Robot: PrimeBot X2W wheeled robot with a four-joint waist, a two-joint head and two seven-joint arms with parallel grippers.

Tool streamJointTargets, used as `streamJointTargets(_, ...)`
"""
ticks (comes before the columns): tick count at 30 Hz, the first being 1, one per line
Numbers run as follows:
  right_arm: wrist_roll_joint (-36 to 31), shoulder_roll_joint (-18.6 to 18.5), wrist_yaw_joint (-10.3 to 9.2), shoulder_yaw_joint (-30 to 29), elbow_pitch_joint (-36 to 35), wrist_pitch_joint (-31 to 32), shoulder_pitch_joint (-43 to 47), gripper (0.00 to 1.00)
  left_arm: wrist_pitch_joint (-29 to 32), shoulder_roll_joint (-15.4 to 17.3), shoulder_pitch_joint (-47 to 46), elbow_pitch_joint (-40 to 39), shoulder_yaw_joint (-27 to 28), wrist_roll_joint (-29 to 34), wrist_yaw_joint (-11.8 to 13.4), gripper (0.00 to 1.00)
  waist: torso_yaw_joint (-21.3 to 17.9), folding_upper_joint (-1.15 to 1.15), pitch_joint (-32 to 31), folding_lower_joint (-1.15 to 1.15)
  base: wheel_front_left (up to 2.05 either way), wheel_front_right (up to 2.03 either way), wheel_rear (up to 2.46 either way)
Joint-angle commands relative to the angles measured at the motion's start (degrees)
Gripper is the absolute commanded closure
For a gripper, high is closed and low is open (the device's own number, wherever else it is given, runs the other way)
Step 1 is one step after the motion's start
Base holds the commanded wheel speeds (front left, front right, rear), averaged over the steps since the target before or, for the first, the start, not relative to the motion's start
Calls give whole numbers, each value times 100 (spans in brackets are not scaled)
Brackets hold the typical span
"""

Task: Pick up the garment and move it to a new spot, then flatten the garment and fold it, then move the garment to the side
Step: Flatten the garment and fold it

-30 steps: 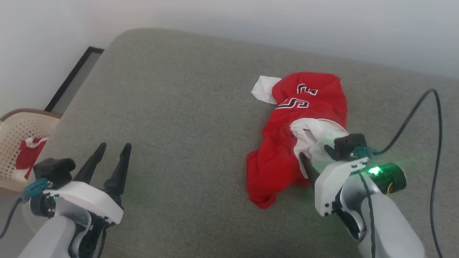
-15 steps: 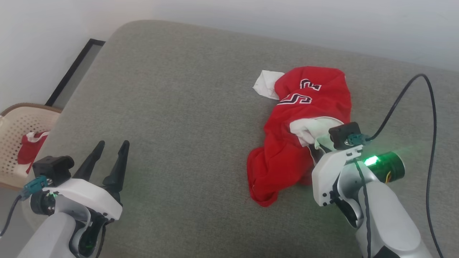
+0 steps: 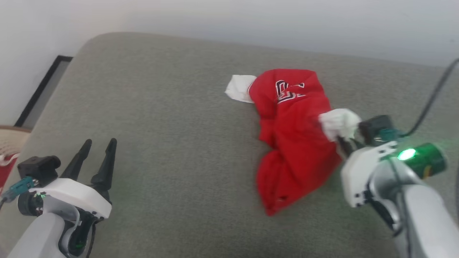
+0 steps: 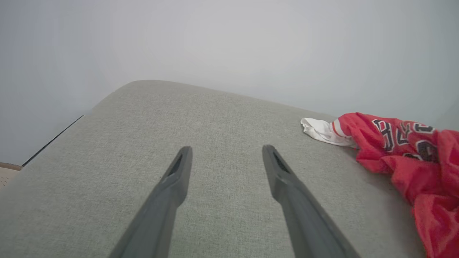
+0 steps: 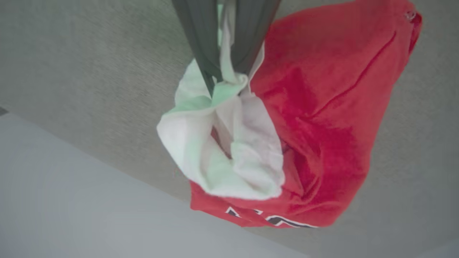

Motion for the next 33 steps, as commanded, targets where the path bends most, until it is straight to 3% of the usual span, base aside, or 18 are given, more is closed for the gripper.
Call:
streamJointTargets(1, 48, -73, -2, -105, -183, 93, 112, 100, -30, 23, 74, -24, 41, -63, -31, 0, -125, -1, -18, 0, 0, 0, 0)
streamJointTargets(10, 354, -562, -2, -648, -886, 701, 848, 100, -30, 2, 15, -103, 139, 44, -29, 0, -419, -1, 23, 0, 0, 0, 0)
streamJointTargets(17, 580, -377, -3, -962, -241, 622, 1180, 98, -31, 31, -15, -103, 100, 36, -32, 0, -520, -1, 59, 0, 0, 0, 0)
streamJointTargets(18, 593, -372, -3, -928, -134, 588, 1151, 84, -31, 36, -24, -99, 90, 23, -33, 0, -524, -1, 60, 0, 0, 0, 0)
streamJointTargets(20, 583, -330, -3, -909, 88, 503, 1063, 68, -31, 59, -35, -93, 43, 15, -33, 0, -535, -1, 59, 0, 0, 0, 0)
streamJointTargets(21, 568, -309, -3, -882, 188, 452, 1024, 16, -31, 71, -43, -82, 25, 16, -33, 0, -541, -1, 55, 0, 0, 0, 0)
streamJointTargets(22, 581, -263, -3, -885, 265, 417, 997, 0, -31, 83, -53, -72, 13, 2, -33, 0, -550, -1, 48, 0, 0, 0, 0)
streamJointTargets(26, 631, -237, -3, -803, 390, 354, 893, 0, -31, 135, -125, -73, -63, -27, -34, 0, -598, -1, 4, 0, 0, 0, 0)
streamJointTargets(33, 680, -168, -3, -930, -66, 169, 959, 0, 138, 320, -202, -229, -224, -180, -34, 0, -783, -1, -133, 0, 0, 0, 0)
